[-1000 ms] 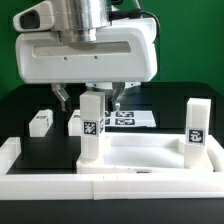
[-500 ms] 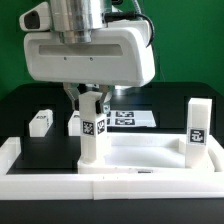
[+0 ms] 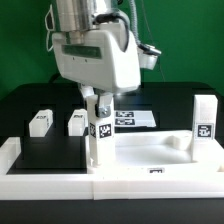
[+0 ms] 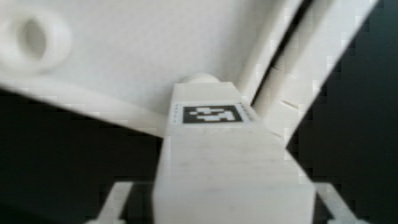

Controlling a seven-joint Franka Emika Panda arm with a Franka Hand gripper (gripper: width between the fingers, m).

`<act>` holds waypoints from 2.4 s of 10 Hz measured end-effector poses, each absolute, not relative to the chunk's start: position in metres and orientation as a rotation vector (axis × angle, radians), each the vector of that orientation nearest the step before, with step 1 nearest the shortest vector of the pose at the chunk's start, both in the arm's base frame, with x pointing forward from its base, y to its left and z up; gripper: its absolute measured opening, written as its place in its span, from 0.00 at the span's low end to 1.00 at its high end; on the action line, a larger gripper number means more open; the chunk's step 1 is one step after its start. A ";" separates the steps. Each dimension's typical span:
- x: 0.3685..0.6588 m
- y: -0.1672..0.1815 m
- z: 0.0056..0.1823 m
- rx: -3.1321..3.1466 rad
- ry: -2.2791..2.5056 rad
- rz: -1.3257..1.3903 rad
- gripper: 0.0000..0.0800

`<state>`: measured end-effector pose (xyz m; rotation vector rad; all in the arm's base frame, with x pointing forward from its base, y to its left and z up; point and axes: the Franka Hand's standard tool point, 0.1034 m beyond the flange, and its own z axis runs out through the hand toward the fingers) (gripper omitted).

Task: Assemble desk

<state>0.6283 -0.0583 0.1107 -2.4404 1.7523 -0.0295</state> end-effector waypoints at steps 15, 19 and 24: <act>0.625 -0.044 0.104 -3.039 0.480 -0.088 0.81; 0.624 -0.042 0.101 -3.032 0.513 -0.061 0.64; 0.626 -0.041 0.101 -2.831 1.180 -0.039 0.36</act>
Offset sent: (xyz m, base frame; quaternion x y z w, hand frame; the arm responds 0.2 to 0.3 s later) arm 0.0000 0.0000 0.0000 0.0000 0.0000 0.0650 0.9979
